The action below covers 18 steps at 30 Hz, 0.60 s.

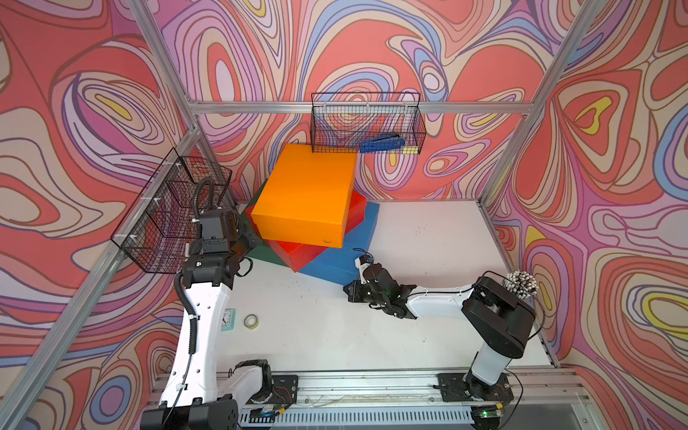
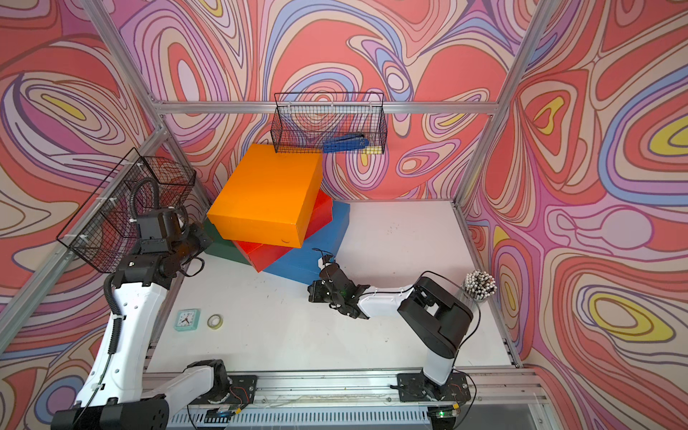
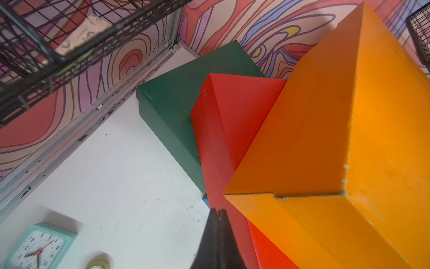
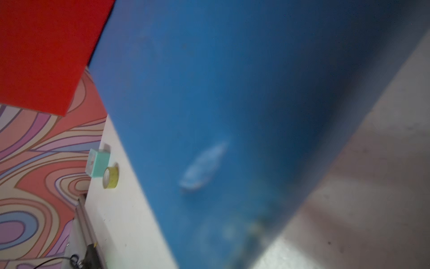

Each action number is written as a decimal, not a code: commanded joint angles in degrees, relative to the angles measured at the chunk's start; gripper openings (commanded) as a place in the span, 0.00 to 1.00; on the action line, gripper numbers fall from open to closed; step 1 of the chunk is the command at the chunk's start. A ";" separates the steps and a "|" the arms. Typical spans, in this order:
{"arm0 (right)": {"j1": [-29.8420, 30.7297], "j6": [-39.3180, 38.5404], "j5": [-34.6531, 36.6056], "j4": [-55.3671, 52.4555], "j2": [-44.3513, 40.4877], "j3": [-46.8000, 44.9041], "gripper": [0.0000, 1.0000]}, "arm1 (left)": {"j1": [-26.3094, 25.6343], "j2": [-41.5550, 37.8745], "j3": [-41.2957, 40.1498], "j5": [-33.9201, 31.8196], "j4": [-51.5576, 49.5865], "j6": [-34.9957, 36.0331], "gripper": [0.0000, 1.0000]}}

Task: Stack the shoeboxes
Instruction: Place the shoebox at the shoebox.

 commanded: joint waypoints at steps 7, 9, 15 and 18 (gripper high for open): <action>-9.99 2.94 6.98 8.07 -8.22 -10.39 0.00 | -0.09 -0.24 -1.56 -0.85 -0.43 -0.22 0.17; -11.70 1.93 6.19 7.49 -8.77 -11.18 0.00 | -0.10 -0.33 -1.83 -1.62 -0.24 -0.12 0.26; -12.05 -1.17 4.54 4.42 -8.99 -9.85 0.00 | -0.01 1.62 -1.32 -8.72 -1.42 -0.37 0.04; -12.31 -1.61 3.84 3.53 -8.91 -9.29 0.00 | 0.08 4.60 -0.48 -8.98 -1.68 -0.90 0.00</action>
